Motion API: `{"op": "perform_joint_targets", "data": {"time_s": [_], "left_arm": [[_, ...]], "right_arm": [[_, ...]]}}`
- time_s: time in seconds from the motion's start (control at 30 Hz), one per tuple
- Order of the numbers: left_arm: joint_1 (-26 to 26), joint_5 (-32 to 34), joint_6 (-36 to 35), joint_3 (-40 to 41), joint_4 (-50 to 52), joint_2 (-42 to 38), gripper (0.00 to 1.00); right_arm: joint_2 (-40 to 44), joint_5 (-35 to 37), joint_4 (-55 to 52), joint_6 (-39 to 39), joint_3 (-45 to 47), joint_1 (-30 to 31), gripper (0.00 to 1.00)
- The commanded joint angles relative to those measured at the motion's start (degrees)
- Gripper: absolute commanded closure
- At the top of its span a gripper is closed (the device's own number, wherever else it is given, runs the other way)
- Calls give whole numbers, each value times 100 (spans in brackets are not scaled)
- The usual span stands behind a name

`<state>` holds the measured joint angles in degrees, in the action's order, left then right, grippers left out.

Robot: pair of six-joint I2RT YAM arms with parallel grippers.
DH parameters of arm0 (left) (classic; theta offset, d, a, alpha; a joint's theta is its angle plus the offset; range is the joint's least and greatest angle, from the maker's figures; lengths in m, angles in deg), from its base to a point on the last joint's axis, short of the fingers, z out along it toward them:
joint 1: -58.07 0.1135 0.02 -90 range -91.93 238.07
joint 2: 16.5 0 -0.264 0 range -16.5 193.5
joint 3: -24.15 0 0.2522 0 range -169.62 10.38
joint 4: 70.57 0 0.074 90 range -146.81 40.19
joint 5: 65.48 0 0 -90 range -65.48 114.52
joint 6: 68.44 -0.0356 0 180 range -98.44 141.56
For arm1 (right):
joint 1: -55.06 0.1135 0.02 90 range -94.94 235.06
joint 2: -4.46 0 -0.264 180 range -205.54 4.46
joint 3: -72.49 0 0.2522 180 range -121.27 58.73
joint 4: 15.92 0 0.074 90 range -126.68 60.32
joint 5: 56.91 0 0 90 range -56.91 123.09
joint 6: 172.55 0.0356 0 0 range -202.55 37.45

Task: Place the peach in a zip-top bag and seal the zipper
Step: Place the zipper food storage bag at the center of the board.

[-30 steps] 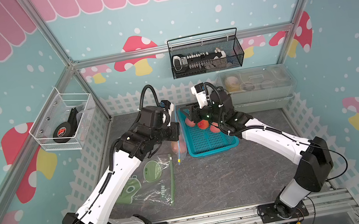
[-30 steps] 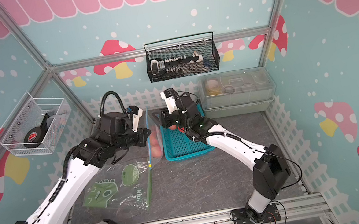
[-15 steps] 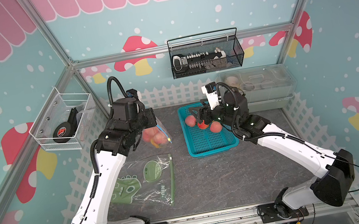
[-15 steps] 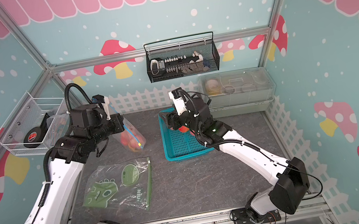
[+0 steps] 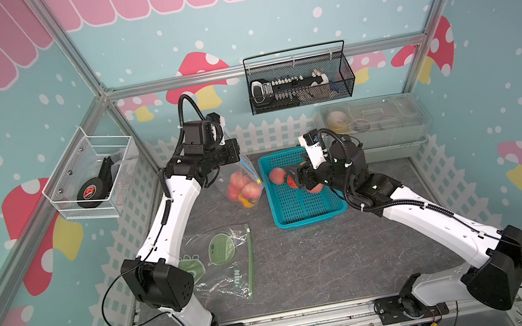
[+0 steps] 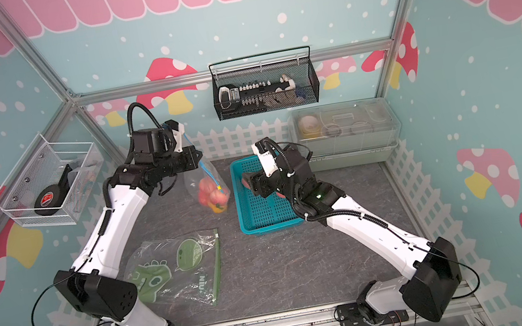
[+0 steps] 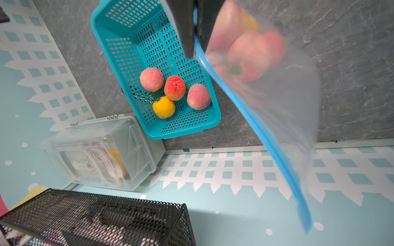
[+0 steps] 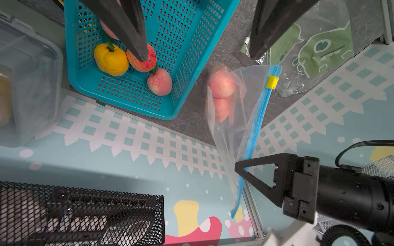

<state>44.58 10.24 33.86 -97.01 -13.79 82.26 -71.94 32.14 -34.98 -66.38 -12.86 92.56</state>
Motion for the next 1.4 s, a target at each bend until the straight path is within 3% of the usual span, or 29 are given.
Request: {"op": "perform_joint_targets", "data": {"time_s": [0.0, 0.13, 0.33, 0.43, 0.53, 0.77, 1.03, 1.23, 1.27, 1.37], "left_arm": [[334, -293, -600, -362, 636, 177, 100], [779, -115, -1214, -534, 1508, 473, 100], [1111, 1613, -2278, -466, 1764, 1092, 100], [1254, 2833, -2509, -596, 1461, 1590, 100], [1454, 3514, -2518, -910, 1162, 2029, 100], [1620, 4033, -2390, -1297, 280, 2730, 100], [1679, 4254, -1926, -2272, 547, 3707, 100], [1763, 4391, -1705, -2611, 724, 3923, 100], [1780, 4348, -1716, -2636, 751, 3912, 96], [1770, 4237, -1721, -2756, 887, 3798, 46]], "right_arm": [[185, 130, -102, -108, 76, -45, 24], [182, 158, -120, -121, 75, -67, 24], [46, 86, -120, -101, -3, -75, 24], [-44, 47, -123, -84, -69, -84, 24], [-109, 38, -139, -79, -109, -83, 24], [-259, 27, -157, -94, -160, -108, 24], [-444, -41, -169, -81, -204, -137, 24], [-507, -45, -180, -83, -189, -163, 24], [-510, -33, -182, -77, -172, -164, 24], [-499, -6, -182, -60, -108, -195, 24]]}}
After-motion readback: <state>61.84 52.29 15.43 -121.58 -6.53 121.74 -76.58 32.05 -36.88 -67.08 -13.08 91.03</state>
